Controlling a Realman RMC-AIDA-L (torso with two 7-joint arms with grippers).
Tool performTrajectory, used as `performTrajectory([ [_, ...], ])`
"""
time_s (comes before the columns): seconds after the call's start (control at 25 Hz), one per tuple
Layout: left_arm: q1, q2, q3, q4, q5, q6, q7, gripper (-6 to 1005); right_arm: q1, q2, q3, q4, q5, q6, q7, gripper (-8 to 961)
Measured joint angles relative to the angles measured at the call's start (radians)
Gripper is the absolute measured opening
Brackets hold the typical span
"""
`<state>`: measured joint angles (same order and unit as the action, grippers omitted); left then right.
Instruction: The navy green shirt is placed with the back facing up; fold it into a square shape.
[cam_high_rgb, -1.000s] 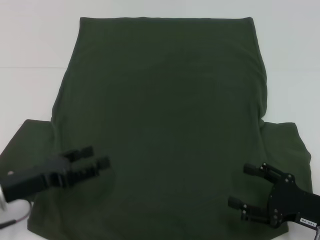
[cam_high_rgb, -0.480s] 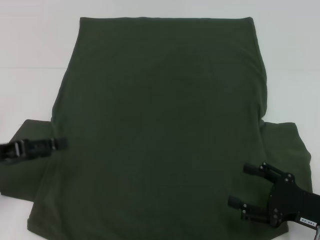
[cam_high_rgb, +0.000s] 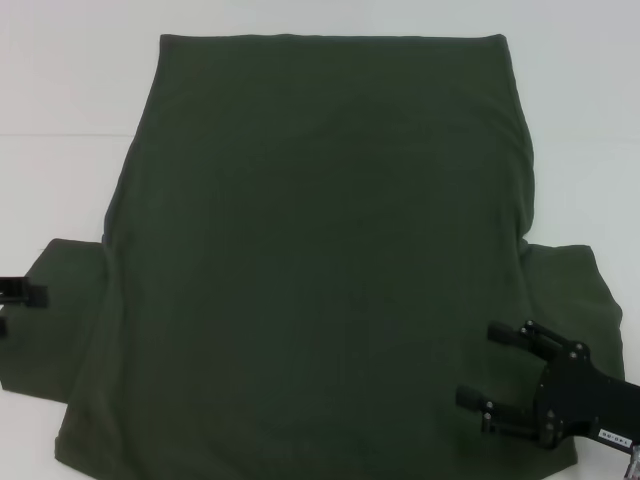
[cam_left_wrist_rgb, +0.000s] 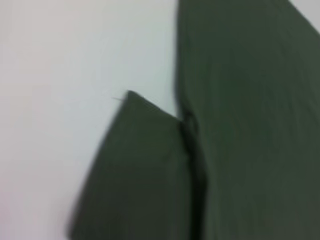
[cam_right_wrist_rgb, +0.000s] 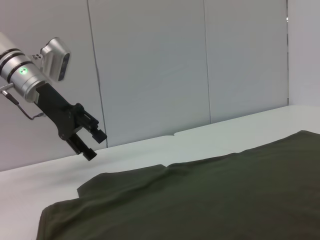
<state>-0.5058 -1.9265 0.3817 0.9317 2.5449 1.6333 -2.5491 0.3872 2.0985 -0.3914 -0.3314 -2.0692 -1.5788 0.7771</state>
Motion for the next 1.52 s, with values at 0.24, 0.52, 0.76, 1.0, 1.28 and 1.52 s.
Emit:
performTrajectory([
  [0.24, -0.002, 0.007, -0.007, -0.049, 0.037, -0.077, -0.034, 828, 0.006, -0.001, 0.000, 0.011, 0.000, 0.009, 0.001, 945],
  [0.52, -0.003, 0.024, -0.009, -0.121, 0.070, -0.140, -0.056, 829, 0.006, -0.002, 0.000, 0.011, 0.000, 0.011, 0.002, 945],
  [0.76, -0.004, 0.030, -0.009, -0.155, 0.099, -0.163, -0.064, 828, 0.005, -0.002, 0.000, 0.011, 0.000, 0.011, 0.004, 945],
  [1.0, -0.004, 0.031, -0.009, -0.178, 0.100, -0.180, -0.065, 829, 0.006, -0.002, 0.000, 0.011, 0.000, 0.011, 0.004, 945],
  [1.28, -0.006, 0.032, -0.006, -0.194, 0.101, -0.204, -0.065, 828, 0.007, -0.002, 0.000, 0.011, 0.000, 0.011, 0.004, 945],
  [1.52, -0.010, 0.032, -0.009, -0.214, 0.101, -0.220, -0.068, 828, 0.009, -0.002, 0.000, 0.011, 0.000, 0.012, 0.004, 945],
])
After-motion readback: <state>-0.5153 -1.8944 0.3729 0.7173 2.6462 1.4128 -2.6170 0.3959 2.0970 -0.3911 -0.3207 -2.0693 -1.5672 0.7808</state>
